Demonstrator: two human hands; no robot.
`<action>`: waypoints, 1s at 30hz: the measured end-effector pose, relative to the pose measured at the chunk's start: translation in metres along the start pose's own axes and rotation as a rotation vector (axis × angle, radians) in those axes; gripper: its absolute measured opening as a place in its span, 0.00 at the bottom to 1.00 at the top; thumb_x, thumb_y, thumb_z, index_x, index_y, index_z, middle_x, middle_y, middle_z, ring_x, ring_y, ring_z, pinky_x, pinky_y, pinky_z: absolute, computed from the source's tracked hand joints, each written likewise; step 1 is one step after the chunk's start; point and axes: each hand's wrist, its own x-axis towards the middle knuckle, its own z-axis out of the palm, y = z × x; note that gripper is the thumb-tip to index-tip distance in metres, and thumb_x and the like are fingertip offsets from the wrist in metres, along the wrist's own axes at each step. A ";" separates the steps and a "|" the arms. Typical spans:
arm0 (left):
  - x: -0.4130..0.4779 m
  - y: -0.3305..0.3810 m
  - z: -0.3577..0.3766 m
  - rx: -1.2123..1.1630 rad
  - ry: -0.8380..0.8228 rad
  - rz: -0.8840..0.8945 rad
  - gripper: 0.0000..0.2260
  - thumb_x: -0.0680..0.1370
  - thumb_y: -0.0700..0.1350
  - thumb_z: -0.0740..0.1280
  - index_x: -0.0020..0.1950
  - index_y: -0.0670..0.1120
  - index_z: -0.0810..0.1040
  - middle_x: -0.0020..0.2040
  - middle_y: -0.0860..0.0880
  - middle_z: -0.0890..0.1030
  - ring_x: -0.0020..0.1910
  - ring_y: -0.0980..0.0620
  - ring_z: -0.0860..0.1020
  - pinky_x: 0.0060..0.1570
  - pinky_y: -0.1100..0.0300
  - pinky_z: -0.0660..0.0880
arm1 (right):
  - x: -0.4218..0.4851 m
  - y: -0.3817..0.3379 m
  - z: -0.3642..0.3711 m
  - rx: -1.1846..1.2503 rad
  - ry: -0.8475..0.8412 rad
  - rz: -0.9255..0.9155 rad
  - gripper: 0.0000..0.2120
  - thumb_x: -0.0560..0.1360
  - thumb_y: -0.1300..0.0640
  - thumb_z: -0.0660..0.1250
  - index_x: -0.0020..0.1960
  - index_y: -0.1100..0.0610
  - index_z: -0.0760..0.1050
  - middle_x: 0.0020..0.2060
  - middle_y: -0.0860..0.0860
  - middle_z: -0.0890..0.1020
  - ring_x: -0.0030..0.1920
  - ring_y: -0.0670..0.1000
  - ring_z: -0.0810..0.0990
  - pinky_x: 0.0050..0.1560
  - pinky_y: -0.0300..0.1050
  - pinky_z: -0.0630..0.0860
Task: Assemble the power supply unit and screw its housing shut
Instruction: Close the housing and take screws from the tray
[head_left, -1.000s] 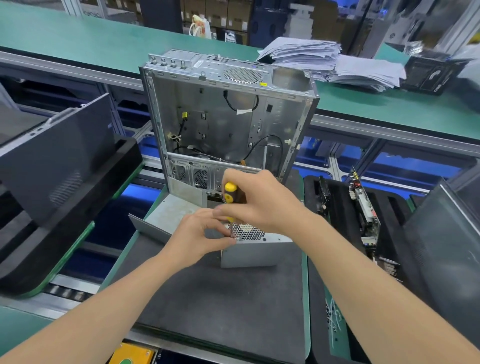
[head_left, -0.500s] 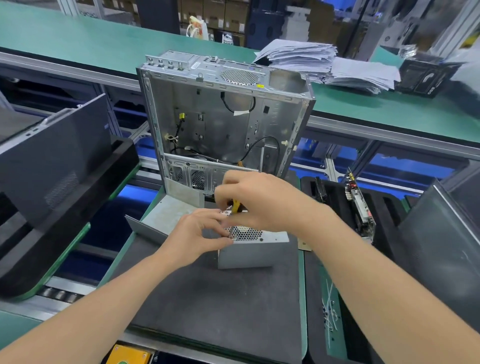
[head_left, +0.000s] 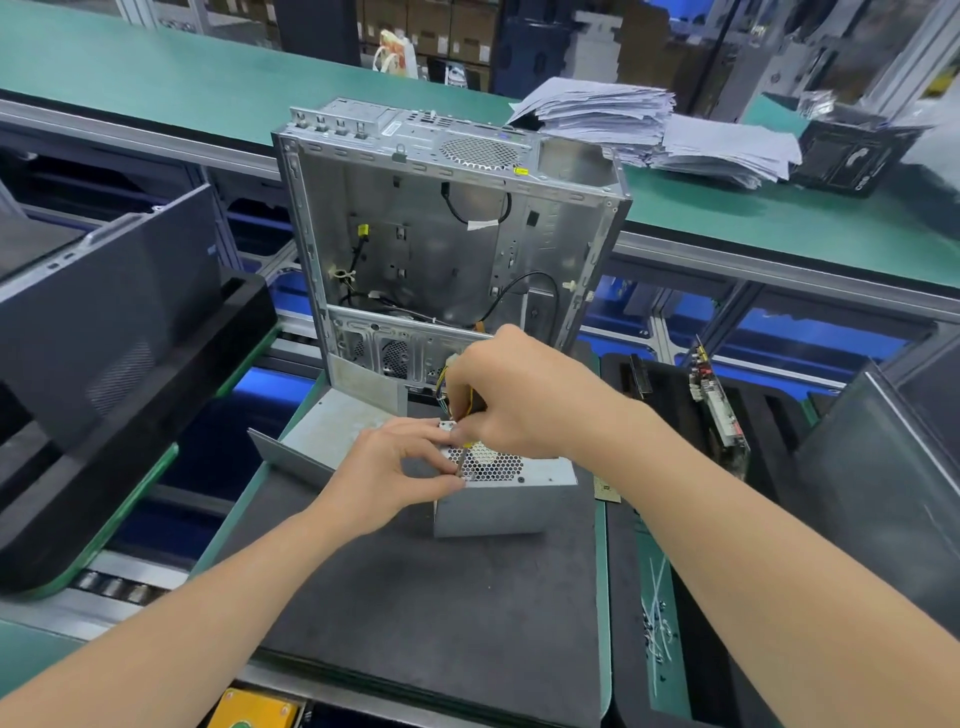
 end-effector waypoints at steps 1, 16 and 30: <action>0.000 0.000 0.000 -0.003 0.002 -0.005 0.09 0.68 0.50 0.83 0.41 0.63 0.87 0.56 0.69 0.83 0.65 0.62 0.76 0.65 0.67 0.70 | 0.001 -0.002 0.002 0.007 0.012 0.042 0.05 0.73 0.53 0.76 0.42 0.54 0.84 0.34 0.46 0.81 0.40 0.52 0.79 0.34 0.44 0.76; 0.000 0.008 -0.004 0.000 -0.007 -0.021 0.07 0.69 0.49 0.83 0.39 0.61 0.87 0.51 0.65 0.84 0.58 0.64 0.79 0.54 0.76 0.69 | -0.007 0.004 -0.007 0.039 -0.205 -0.286 0.06 0.78 0.61 0.70 0.53 0.53 0.78 0.49 0.46 0.79 0.47 0.48 0.75 0.49 0.47 0.74; -0.001 0.001 -0.001 -0.051 -0.030 -0.087 0.07 0.69 0.51 0.83 0.43 0.60 0.88 0.58 0.64 0.83 0.65 0.61 0.77 0.65 0.64 0.70 | -0.006 0.005 0.038 0.263 0.289 0.024 0.10 0.79 0.50 0.72 0.49 0.55 0.74 0.33 0.46 0.78 0.35 0.52 0.74 0.39 0.48 0.76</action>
